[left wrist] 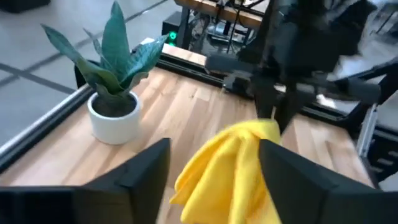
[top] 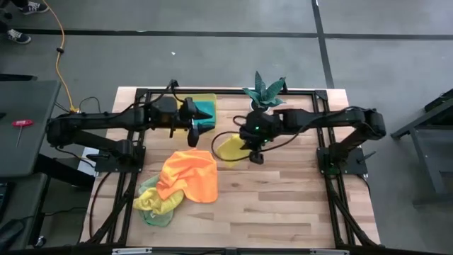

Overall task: Fold microfiber towels
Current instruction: Stack the folded yellow microfiber cloth on top of the folded blue microfiber cloth in the bin

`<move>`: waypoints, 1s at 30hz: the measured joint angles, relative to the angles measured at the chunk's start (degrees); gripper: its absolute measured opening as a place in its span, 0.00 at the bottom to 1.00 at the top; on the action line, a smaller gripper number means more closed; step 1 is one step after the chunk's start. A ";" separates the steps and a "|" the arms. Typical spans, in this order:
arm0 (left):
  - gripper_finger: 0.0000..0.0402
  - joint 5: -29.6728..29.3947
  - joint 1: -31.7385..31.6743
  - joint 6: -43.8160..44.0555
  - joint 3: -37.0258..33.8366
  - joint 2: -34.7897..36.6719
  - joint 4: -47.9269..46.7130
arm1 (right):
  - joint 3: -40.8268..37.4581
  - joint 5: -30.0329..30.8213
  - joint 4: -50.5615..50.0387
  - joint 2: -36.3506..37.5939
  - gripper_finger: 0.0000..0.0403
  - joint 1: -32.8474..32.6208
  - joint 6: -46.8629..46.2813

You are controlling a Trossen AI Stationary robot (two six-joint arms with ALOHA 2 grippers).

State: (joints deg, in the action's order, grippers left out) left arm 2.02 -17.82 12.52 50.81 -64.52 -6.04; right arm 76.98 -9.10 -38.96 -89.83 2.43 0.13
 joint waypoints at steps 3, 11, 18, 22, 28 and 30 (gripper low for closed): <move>0.70 4.83 -0.23 1.28 0.02 -2.13 1.90 | 3.94 -0.02 -2.39 -3.51 0.00 -1.10 3.57; 0.76 17.54 0.10 5.08 0.00 -9.37 7.98 | 14.17 -0.01 -6.52 -10.97 0.00 -3.24 10.30; 0.76 22.90 0.85 3.80 0.01 -12.54 7.66 | 19.20 3.35 -8.85 -12.61 0.00 -3.36 12.20; 0.76 23.44 1.93 2.76 0.00 -12.84 7.58 | 20.18 5.22 -9.50 -12.60 0.00 -3.05 12.40; 0.76 23.21 3.58 0.15 0.00 -12.87 7.58 | 20.49 5.01 -8.78 -12.60 0.00 -2.81 12.40; 0.76 22.89 3.77 -0.08 0.00 -12.87 7.58 | 20.49 5.03 -8.67 -12.60 0.00 -2.82 12.40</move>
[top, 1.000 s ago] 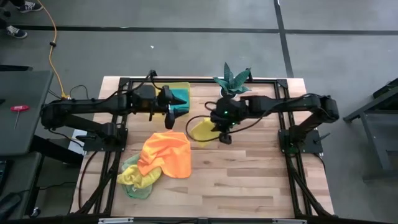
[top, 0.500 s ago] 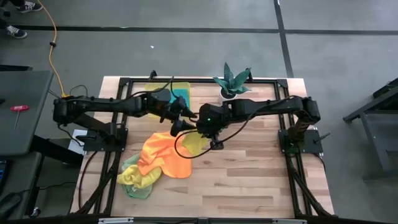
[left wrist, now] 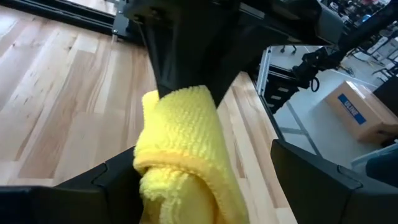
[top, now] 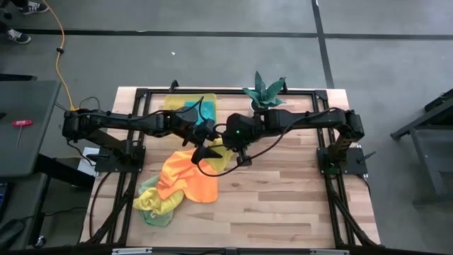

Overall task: Fold microfiber towels
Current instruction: Stack the folded yellow microfiber cloth on top of the folded blue microfiber cloth in the bin

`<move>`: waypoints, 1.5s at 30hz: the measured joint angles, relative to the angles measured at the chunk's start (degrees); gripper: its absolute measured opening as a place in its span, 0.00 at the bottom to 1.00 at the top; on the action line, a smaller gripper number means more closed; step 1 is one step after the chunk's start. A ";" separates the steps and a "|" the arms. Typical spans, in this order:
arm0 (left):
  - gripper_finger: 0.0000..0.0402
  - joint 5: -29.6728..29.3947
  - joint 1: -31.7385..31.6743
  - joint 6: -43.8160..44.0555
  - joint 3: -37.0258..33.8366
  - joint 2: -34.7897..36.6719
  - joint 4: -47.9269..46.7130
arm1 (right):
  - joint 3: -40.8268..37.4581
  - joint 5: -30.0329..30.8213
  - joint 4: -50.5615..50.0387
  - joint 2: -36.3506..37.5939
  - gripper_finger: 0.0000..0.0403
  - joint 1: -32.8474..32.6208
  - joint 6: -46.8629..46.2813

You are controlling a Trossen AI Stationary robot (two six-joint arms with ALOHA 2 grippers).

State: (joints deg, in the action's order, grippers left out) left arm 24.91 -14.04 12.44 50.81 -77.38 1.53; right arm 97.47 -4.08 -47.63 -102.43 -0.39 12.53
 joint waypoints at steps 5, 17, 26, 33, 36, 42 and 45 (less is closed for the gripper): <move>0.64 -0.28 -0.27 -0.21 0.00 0.00 -0.15 | 0.00 -0.02 0.04 0.00 0.00 0.01 -0.02; 0.04 -0.24 -2.58 -2.15 0.02 0.66 -3.96 | 0.00 0.46 0.19 0.03 0.00 0.03 -0.25; 0.01 -3.51 -10.45 -5.62 -0.02 7.27 -12.13 | 0.04 9.77 -7.91 3.72 0.28 2.44 -4.90; 0.01 -7.93 -23.34 -8.85 -0.02 15.80 -21.15 | 0.04 13.27 -12.85 8.56 0.48 7.11 -6.74; 0.01 -10.05 -29.97 -9.19 -0.04 17.13 -22.91 | 0.04 13.33 -13.20 10.30 0.50 9.06 -8.26; 0.00 -2.68 -41.34 -3.08 -4.13 13.50 -18.82 | 0.04 12.42 -13.61 11.28 0.50 11.20 -10.29; 0.00 2.77 -43.08 3.75 -6.85 9.46 -12.23 | 0.01 12.39 -14.44 11.32 0.50 11.31 -10.84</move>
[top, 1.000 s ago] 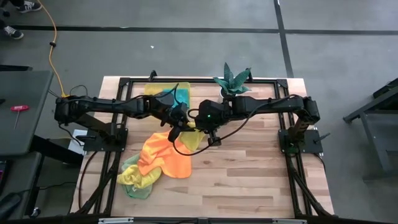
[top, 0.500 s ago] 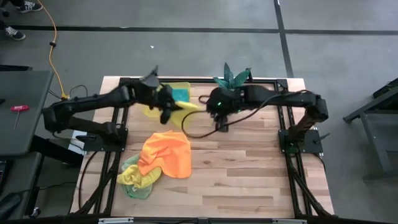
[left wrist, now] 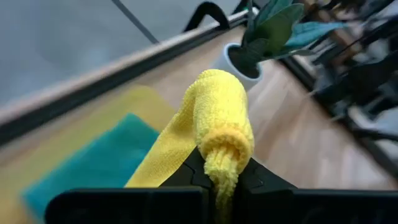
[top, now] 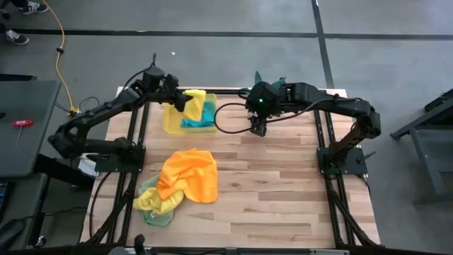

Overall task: Fold microfiber towels
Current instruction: Stack the folded yellow microfiber cloth on top of the folded blue microfiber cloth in the bin

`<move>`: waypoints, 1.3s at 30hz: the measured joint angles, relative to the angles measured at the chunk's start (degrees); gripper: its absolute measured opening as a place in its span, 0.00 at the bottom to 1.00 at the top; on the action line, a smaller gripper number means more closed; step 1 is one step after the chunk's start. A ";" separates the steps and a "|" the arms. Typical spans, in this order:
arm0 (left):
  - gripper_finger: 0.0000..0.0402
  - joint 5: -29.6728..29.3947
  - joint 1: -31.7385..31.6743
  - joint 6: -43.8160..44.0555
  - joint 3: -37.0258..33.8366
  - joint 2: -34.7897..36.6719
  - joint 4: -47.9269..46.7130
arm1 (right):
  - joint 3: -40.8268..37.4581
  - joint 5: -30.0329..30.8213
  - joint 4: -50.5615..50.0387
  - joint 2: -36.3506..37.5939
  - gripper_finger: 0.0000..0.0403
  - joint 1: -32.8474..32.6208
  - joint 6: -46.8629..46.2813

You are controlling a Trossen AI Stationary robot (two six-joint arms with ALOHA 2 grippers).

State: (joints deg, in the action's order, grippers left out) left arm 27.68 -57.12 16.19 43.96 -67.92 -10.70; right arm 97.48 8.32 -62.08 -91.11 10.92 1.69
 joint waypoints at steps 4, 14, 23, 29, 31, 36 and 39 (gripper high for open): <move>0.00 1.71 1.23 9.28 -0.74 -6.26 8.11 | -0.01 -0.02 -0.05 0.00 0.50 0.00 -0.27; 0.00 1.00 2.30 27.52 -3.68 -13.92 18.51 | -0.03 -0.05 -0.32 0.00 0.50 0.00 -0.39; 0.00 -5.88 3.34 38.01 -9.12 -17.15 31.37 | -0.03 0.00 -0.21 -0.01 0.50 0.00 -0.24; 0.00 -3.82 5.50 41.64 -9.15 -20.71 37.63 | -0.03 0.03 -0.20 -0.02 0.50 0.00 -0.24; 0.00 -4.57 5.38 40.60 -9.18 -21.61 35.19 | -0.03 0.04 -0.18 -0.02 0.50 0.00 -0.24; 0.00 -5.66 4.52 36.92 -9.20 -21.75 31.94 | -0.03 0.07 -0.16 -0.02 0.50 0.00 -0.76; 0.00 -5.79 3.47 33.83 -9.20 -21.75 31.74 | -0.03 0.09 -0.16 -0.02 0.50 0.00 -1.69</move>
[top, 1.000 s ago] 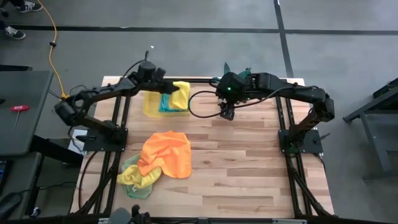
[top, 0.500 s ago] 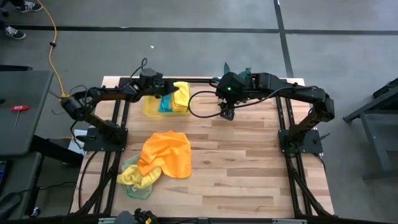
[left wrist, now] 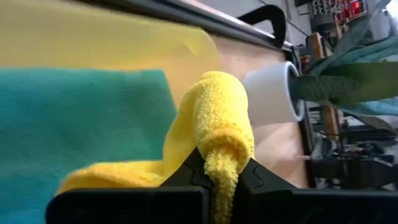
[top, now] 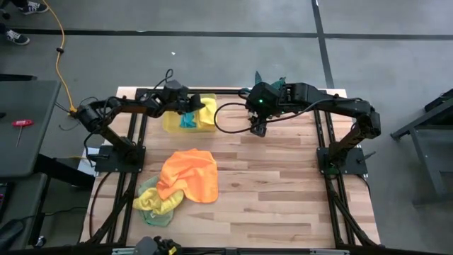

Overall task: Fold microfiber towels
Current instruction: Stack the folded yellow microfiber cloth on top of the folded blue microfiber cloth in the bin

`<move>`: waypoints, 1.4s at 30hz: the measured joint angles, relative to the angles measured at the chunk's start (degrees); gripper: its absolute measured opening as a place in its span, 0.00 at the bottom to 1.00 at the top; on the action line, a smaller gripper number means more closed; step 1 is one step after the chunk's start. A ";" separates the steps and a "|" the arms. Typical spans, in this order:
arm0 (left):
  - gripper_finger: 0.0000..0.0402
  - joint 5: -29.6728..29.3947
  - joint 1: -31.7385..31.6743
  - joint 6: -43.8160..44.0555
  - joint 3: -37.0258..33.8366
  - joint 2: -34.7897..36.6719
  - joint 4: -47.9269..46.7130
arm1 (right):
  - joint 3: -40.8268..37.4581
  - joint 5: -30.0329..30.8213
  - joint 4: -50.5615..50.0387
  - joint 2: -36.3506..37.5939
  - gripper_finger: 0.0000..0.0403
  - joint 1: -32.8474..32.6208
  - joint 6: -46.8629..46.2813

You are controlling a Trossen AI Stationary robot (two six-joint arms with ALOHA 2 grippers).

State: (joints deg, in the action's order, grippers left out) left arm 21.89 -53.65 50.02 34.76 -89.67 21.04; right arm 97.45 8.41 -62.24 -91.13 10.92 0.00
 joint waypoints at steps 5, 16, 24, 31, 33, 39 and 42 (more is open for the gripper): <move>0.00 -0.86 -1.61 -6.84 0.00 0.02 -3.40 | 0.00 0.04 0.05 0.00 0.50 -0.04 -0.37; 0.03 -2.50 -0.94 -19.61 0.00 0.02 -4.11 | 0.00 0.07 2.75 -0.02 0.50 -0.04 -1.72; 0.11 -6.81 0.70 -24.99 0.02 0.00 -4.09 | 0.00 0.06 4.00 -0.04 0.50 -0.04 -1.73; 0.28 -6.97 1.26 -30.19 1.70 0.01 -4.13 | 0.00 0.06 4.37 -0.04 0.50 -0.04 -1.74; 0.35 -7.19 1.27 -31.93 3.05 0.01 -4.41 | 0.00 0.06 4.60 -0.04 0.50 -0.04 -1.74; 0.51 -7.28 0.03 -38.62 8.48 0.02 -13.68 | 0.00 0.03 4.63 -0.04 0.50 -0.04 -3.07; 0.56 -7.27 -0.68 -43.85 11.10 0.52 -18.80 | 0.00 0.03 4.65 -0.04 0.50 -0.04 -3.05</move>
State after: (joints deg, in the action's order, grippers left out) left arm 14.62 -54.33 6.16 45.86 -89.15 2.24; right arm 97.45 8.44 -57.59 -91.18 10.87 -3.05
